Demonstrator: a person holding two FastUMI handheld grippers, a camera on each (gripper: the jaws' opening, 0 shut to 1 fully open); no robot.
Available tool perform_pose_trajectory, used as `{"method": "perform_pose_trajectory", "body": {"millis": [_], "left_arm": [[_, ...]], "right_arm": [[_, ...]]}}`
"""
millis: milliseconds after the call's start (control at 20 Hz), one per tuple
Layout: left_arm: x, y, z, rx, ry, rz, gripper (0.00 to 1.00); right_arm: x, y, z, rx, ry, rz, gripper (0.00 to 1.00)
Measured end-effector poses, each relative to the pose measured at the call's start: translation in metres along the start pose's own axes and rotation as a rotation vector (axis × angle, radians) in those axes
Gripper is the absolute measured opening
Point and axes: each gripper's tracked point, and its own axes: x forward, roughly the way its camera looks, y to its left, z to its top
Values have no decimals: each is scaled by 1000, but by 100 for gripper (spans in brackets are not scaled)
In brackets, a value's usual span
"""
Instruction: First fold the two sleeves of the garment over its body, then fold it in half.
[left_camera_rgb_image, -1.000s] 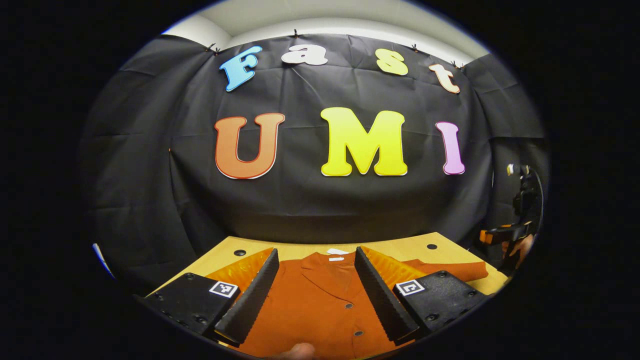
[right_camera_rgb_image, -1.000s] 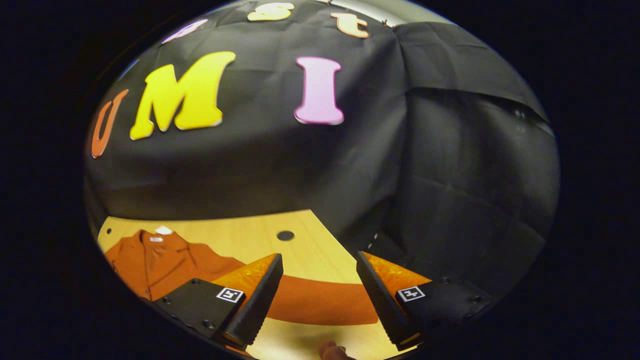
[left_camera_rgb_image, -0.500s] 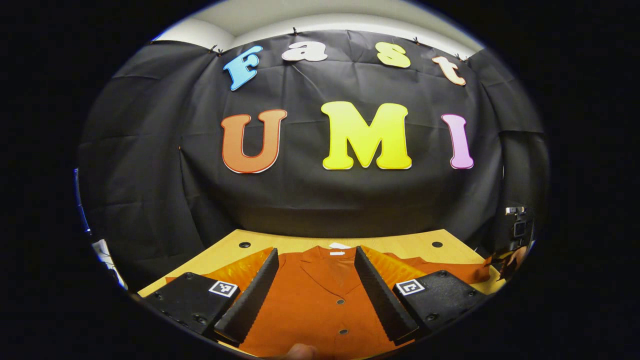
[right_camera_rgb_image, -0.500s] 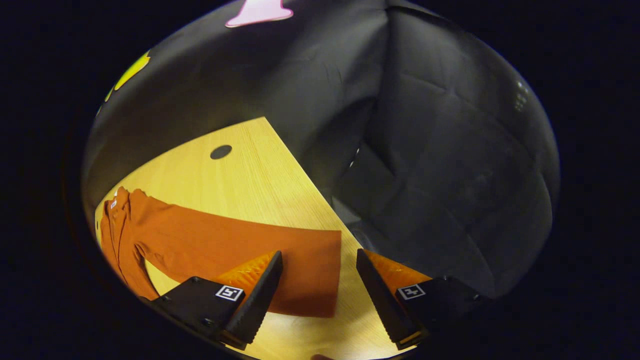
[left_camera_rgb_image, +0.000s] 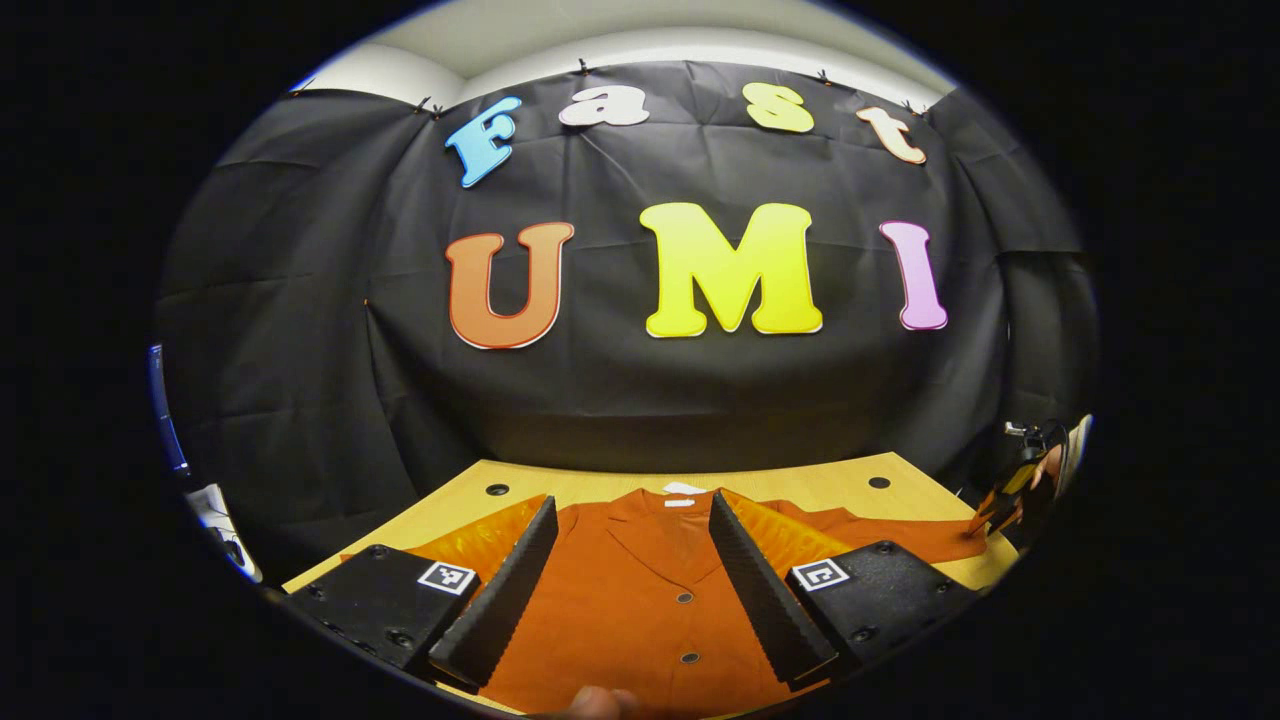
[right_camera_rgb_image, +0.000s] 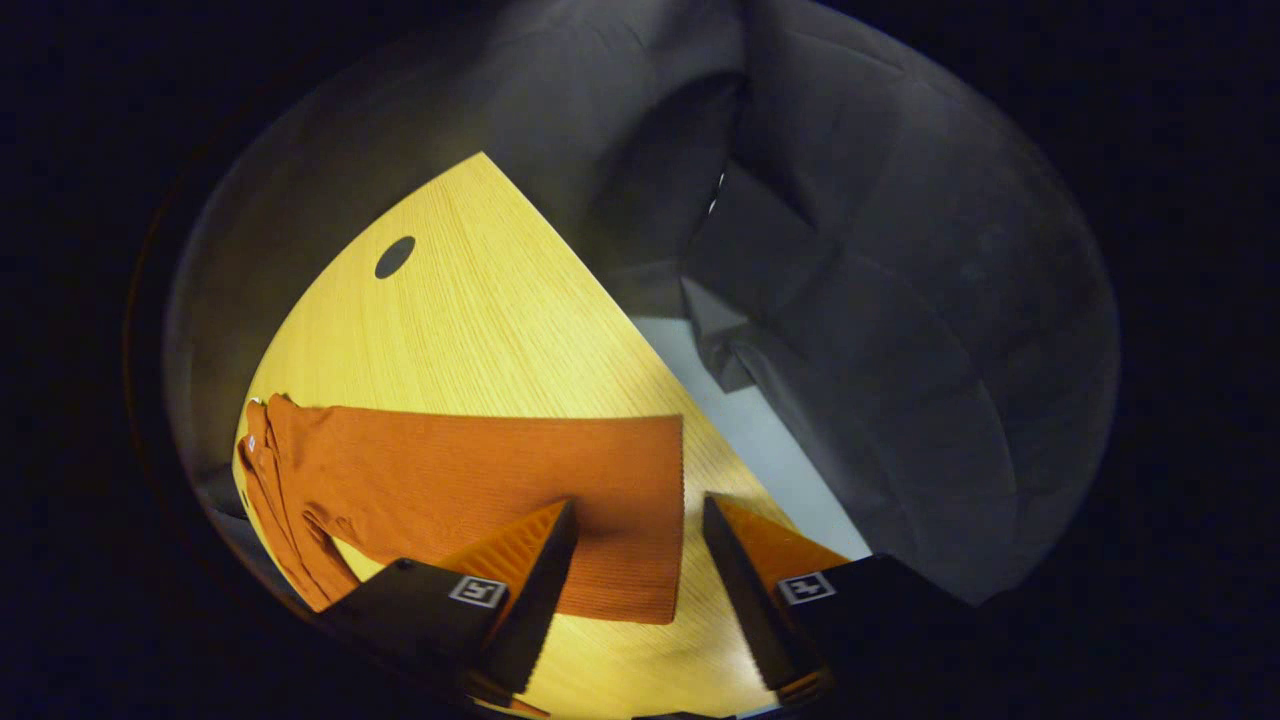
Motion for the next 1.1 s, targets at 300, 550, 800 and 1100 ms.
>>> {"method": "perform_pose_trajectory", "body": {"millis": [300,550,800,1100], "left_arm": [[-3,23,-8,19,18,25,99],[-3,35,-10,30,29,39,99],[-1,37,-11,33,28,37,99],[4,36,-13,44,32,10,99]], "right_arm": [[3,0,-6,124,224,13,71],[4,-8,-7,3,246,-79,43],[8,-2,-1,24,220,-86,8],[-6,2,1,55,203,-36,7]]}}
